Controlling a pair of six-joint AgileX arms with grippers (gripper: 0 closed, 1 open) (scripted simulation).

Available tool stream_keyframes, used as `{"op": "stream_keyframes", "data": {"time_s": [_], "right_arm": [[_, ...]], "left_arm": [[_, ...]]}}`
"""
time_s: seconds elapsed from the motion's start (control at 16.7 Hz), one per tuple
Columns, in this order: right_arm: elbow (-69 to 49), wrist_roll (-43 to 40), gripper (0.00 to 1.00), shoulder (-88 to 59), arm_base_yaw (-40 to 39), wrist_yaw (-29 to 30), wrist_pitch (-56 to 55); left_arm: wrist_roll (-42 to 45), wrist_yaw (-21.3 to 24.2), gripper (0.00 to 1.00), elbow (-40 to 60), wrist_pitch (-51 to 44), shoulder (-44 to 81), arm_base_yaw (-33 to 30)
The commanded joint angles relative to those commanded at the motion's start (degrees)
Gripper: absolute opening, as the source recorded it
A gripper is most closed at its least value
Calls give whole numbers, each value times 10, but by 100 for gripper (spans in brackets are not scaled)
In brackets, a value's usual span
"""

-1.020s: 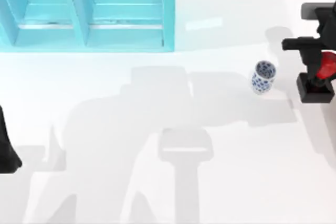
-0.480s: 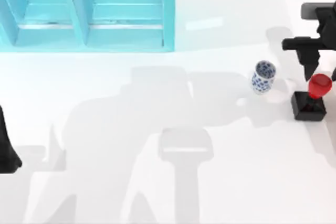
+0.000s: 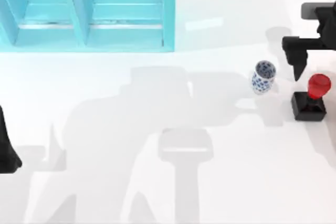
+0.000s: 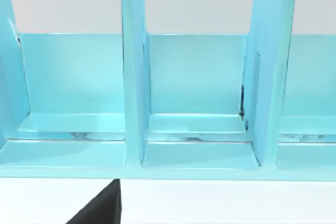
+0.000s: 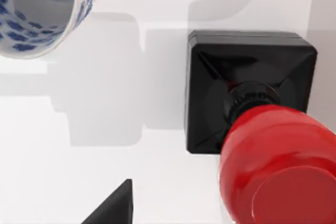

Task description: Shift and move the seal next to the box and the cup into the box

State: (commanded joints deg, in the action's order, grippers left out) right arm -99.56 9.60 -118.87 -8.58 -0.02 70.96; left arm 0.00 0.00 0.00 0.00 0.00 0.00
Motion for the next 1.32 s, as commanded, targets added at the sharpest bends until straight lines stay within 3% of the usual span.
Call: {"op": "stream_keyframes", "data": {"time_s": [0.36, 0.9, 1.32], "right_arm": [[-9, 0, 100, -2, 0, 0, 9], [-248, -1, 100, -30, 2, 1, 217], [-278, -1, 100, -31, 0, 0, 244]], "left_arm": [[0, 0, 100, 0, 0, 0, 0], [0, 0, 100, 0, 0, 0, 0], [0, 0, 100, 0, 0, 0, 0]]}}
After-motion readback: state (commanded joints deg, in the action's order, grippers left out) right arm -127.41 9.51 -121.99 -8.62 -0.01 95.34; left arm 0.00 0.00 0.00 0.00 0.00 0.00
